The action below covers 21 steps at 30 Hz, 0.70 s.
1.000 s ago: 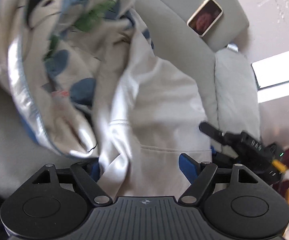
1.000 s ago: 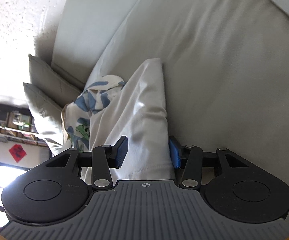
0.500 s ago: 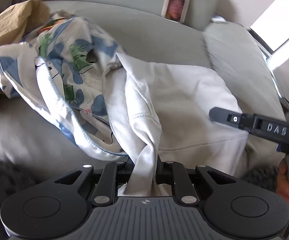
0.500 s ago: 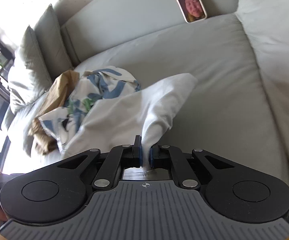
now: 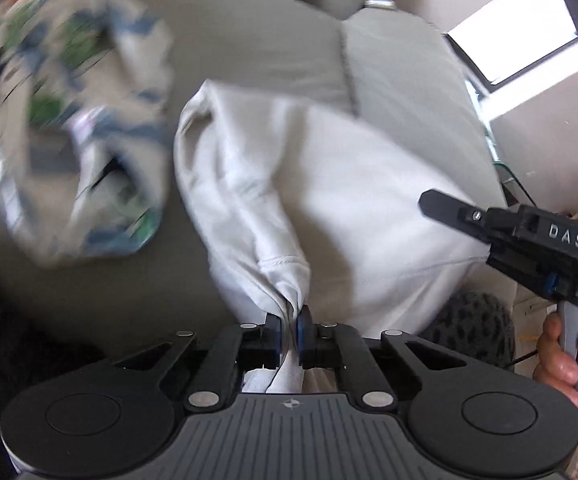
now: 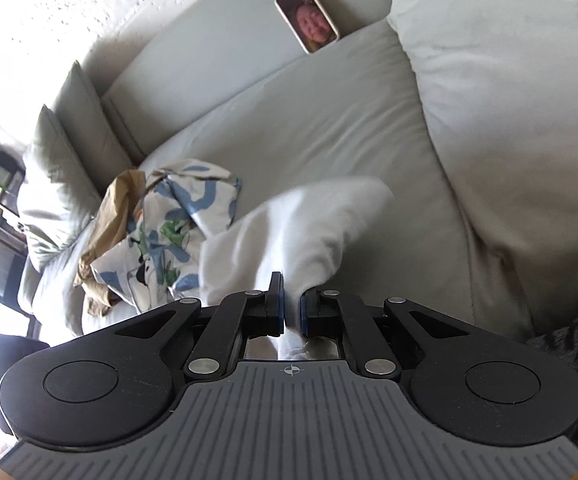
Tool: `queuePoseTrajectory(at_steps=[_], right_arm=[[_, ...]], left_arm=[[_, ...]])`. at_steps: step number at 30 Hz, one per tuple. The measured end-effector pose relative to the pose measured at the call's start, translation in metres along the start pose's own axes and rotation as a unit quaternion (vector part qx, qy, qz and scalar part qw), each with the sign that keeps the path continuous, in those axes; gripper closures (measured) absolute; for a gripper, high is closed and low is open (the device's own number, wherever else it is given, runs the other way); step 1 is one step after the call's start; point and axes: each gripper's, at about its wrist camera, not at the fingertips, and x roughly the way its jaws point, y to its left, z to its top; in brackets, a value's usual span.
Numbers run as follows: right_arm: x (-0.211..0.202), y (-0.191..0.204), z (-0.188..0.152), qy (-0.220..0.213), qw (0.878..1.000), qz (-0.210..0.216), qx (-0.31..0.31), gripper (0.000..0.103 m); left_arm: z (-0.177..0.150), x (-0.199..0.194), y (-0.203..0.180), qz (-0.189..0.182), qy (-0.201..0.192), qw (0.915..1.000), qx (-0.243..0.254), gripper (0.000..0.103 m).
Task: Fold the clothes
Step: 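Lift the folded sweatshirt with the left gripper and carry it onto the sofa cushion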
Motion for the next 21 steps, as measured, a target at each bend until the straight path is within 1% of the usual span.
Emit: queuePoseTrajectory(at_steps=[2, 4, 7, 10, 13, 14, 15, 16, 17, 18, 19, 20, 21], right_arm=[[-0.013, -0.002, 0.007, -0.026, 1.0, -0.009, -0.009, 0.096], [-0.031, -0.007, 0.016, -0.059, 0.998, -0.029, -0.018, 0.096], [-0.065, -0.022, 0.034, -0.11, 0.993, -0.048, -0.009, 0.096], [-0.105, -0.04, 0.051, -0.16, 0.985, -0.068, -0.001, 0.096], [-0.146, -0.056, 0.068, -0.215, 0.971, -0.1, -0.008, 0.096], [-0.154, -0.064, 0.073, -0.227, 0.968, -0.11, -0.008, 0.096], [-0.161, -0.071, 0.079, -0.239, 0.963, -0.12, -0.008, 0.095], [-0.168, -0.079, 0.084, -0.25, 0.959, -0.131, -0.007, 0.092], [-0.164, -0.092, 0.091, -0.243, 0.959, -0.147, -0.004, 0.078], [-0.152, -0.107, 0.094, -0.201, 0.962, -0.182, 0.021, 0.049], [-0.14, -0.122, 0.098, -0.158, 0.962, -0.216, 0.047, 0.04], [-0.129, -0.136, 0.1, -0.117, 0.959, -0.248, 0.072, 0.042], [-0.125, -0.146, 0.095, -0.101, 0.956, -0.26, 0.094, 0.044]], left_arm=[[0.013, 0.003, -0.021, -0.003, -0.013, 0.9995, 0.03, 0.098], [0.024, 0.007, -0.043, -0.008, -0.025, 0.9978, 0.061, 0.098], [0.046, 0.012, -0.084, -0.03, -0.039, 0.9931, 0.107, 0.098], [0.066, 0.019, -0.136, -0.058, -0.061, 0.9835, 0.16, 0.098], [0.081, 0.035, -0.189, -0.078, -0.088, 0.9713, 0.207, 0.098], [0.084, 0.043, -0.205, -0.074, -0.098, 0.9671, 0.223, 0.098], [0.086, 0.053, -0.217, -0.061, -0.104, 0.9635, 0.239, 0.095], [0.086, 0.067, -0.225, -0.04, -0.104, 0.9611, 0.253, 0.084], [0.088, 0.082, -0.227, -0.016, -0.085, 0.9635, 0.254, 0.079], [0.091, 0.097, -0.226, 0.008, -0.059, 0.9667, 0.249, 0.069], [0.093, 0.112, -0.226, 0.032, -0.033, 0.9686, 0.244, 0.069], [0.092, 0.119, -0.22, 0.04, -0.018, 0.9704, 0.238, 0.069], [0.088, 0.119, -0.212, 0.032, -0.012, 0.971, 0.237, 0.065]])
